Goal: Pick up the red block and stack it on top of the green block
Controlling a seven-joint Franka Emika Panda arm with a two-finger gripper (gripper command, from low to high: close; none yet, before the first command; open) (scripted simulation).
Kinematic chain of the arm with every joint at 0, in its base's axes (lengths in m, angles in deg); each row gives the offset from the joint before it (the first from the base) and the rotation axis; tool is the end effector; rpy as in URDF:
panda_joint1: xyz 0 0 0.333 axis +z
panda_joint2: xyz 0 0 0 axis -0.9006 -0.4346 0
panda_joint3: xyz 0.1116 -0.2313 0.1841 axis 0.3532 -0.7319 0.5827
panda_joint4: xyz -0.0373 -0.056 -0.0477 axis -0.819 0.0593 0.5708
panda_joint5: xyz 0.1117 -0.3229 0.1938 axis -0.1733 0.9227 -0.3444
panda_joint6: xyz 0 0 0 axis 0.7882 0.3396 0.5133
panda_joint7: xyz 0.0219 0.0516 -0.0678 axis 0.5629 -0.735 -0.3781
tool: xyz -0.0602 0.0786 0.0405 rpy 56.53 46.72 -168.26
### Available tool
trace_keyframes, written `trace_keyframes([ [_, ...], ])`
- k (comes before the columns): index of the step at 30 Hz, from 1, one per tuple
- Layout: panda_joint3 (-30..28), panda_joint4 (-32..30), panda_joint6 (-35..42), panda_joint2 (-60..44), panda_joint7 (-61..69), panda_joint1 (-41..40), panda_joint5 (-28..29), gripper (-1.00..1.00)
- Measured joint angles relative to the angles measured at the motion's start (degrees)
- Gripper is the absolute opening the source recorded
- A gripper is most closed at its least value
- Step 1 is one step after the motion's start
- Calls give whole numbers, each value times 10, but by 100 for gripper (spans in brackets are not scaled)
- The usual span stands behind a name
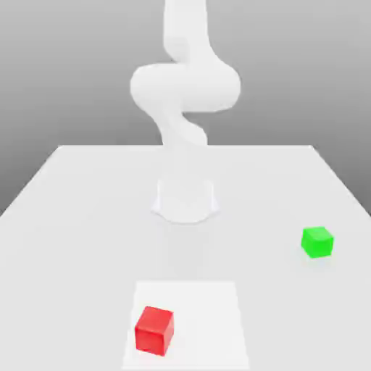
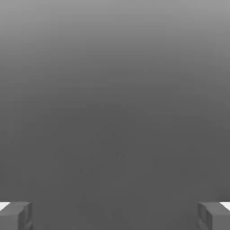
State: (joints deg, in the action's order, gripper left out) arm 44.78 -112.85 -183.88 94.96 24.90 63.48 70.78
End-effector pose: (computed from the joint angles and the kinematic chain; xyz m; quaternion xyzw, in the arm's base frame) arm 0.3811 -0.0037 0.6693 -0.8564 0.3762 -0.3261 0.1369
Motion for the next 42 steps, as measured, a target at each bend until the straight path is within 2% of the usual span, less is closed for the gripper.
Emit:
trace_keyframes([
  [22, -9, -130, -203, -460, -82, -47, 0, 0],
  [28, -7, -125, -296, -585, -83, -50, -8, 0],
  [29, -6, -123, -307, -599, -82, -51, -8, -100],
  [36, -5, -123, -307, -599, -84, -52, -6, -100],
  [42, 4, -142, -221, -493, -78, -46, -9, -100],
])
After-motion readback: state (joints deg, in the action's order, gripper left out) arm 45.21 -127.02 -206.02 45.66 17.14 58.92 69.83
